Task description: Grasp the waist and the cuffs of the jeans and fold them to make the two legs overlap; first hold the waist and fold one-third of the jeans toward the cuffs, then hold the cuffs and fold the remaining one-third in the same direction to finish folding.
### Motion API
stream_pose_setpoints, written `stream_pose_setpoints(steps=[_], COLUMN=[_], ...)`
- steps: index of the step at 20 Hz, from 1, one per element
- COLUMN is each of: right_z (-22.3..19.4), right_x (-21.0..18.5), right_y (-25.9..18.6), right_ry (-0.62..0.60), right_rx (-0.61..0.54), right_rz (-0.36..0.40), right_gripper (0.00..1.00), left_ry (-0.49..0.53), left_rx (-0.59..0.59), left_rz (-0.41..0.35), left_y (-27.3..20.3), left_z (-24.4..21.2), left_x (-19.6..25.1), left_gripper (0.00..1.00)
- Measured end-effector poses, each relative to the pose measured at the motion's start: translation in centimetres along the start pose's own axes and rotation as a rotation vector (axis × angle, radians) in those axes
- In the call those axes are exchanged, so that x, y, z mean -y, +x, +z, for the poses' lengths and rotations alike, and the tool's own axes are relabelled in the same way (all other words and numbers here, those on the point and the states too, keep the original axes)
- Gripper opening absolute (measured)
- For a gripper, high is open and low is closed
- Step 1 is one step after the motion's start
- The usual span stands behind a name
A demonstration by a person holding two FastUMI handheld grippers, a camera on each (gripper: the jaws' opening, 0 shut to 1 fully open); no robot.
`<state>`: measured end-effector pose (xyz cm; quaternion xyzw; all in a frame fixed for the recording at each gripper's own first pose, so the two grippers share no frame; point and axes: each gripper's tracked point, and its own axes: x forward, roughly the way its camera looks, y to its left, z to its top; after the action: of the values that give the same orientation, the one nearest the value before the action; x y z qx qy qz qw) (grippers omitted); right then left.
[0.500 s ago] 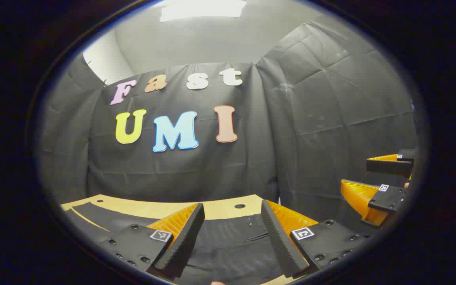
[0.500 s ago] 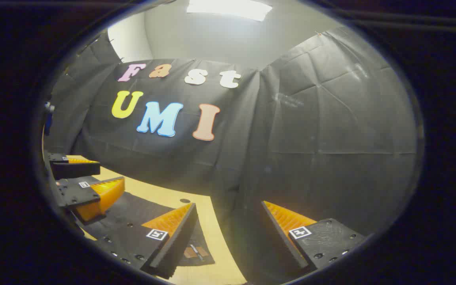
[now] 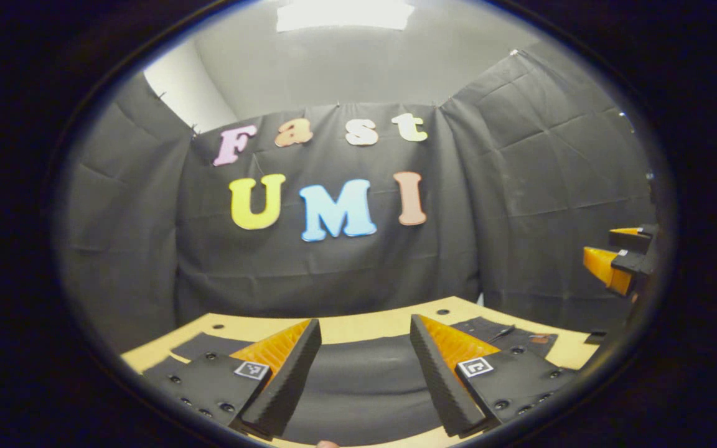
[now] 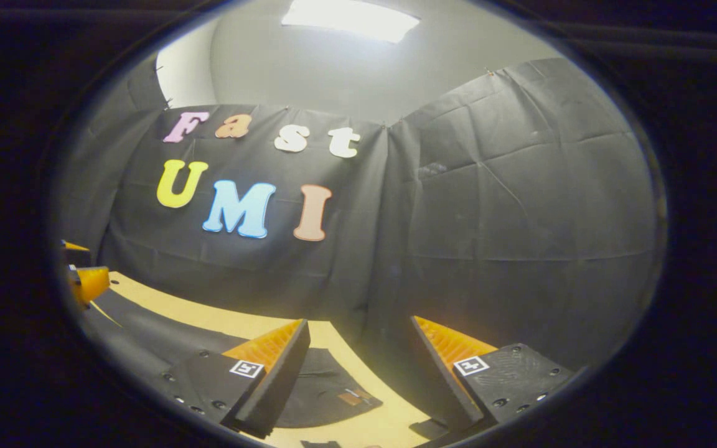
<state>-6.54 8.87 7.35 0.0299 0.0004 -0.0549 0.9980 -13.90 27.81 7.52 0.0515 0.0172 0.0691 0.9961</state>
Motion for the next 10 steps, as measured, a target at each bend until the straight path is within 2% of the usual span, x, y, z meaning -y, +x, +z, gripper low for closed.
stream_pose_setpoints(steps=[2, 5, 10], right_z=[1.2, 2.5, 3.8], right_x=[-1.8, -3.9, -5.7], right_y=[-0.7, -1.2, -1.2], right_ry=[0.012, -0.004, -0.026], right_rx=[0.0, -0.009, -0.006], right_rz=[0.022, 0.06, 0.101], right_gripper=[0.94, 0.94, 0.94], left_ry=[0.018, -0.048, -0.075], left_rx=[-0.004, 0.001, -0.018], left_rz=[0.035, 0.084, 0.165], left_y=[-0.6, -2.3, -3.0], left_z=[0.9, 2.2, 3.8], left_x=[-4.5, -9.9, -16.5], left_gripper=[0.94, 0.94, 0.94])
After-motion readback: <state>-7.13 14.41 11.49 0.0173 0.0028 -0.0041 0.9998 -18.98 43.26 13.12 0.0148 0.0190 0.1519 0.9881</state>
